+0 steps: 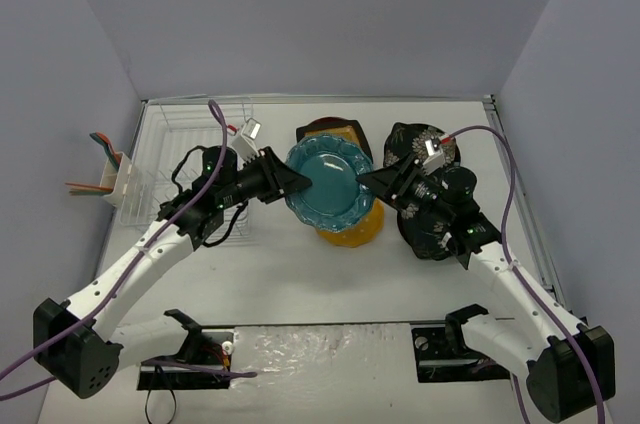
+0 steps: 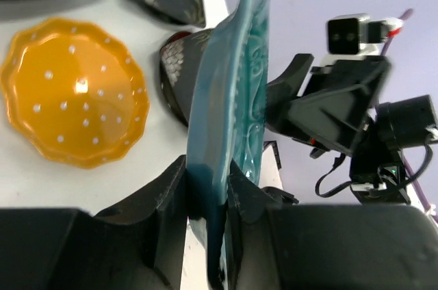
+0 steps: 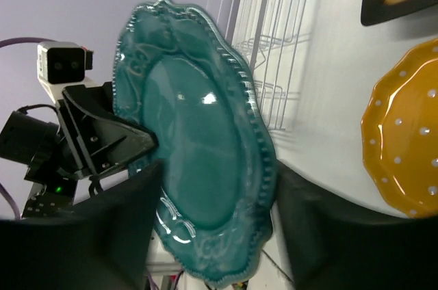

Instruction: Load the plates into the dish rack

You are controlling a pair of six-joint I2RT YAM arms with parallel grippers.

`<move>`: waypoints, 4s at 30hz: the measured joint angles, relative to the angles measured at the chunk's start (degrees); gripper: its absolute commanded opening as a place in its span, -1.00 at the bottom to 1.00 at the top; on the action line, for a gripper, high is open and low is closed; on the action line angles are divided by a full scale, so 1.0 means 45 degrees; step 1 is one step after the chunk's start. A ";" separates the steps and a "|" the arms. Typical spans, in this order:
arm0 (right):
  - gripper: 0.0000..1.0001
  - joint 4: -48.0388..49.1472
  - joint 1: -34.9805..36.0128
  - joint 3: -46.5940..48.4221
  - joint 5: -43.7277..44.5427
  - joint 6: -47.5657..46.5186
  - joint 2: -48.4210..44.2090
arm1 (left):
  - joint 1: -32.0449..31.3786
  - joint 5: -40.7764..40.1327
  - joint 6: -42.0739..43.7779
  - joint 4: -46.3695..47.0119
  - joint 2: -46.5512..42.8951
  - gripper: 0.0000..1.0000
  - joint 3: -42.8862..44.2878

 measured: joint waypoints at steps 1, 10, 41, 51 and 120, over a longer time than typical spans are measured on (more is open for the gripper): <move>0.73 -0.0033 0.0000 0.0005 0.0015 -0.0107 -0.0002 | -0.0015 -0.0084 0.0151 -0.0215 -0.0002 -1.00 0.0002; 1.00 -0.2364 -0.0053 0.1138 0.0631 -0.2334 -0.0038 | 0.0325 -0.1464 0.2394 -0.4158 -0.0016 -1.00 0.1108; 1.00 -0.6310 -0.0279 0.2775 0.1339 -0.6995 0.0175 | 0.8413 -0.7472 1.5148 -1.0303 0.2879 -1.00 0.7762; 1.00 -0.6425 -0.0534 0.2777 0.0745 -0.7607 0.1115 | 0.9923 -0.6292 1.5901 -0.8775 0.3793 -1.00 0.7305; 0.40 -0.7080 0.1671 0.2197 0.7572 -0.4260 0.6129 | 0.7858 -0.3121 0.8115 -0.9211 -0.2755 0.94 0.2271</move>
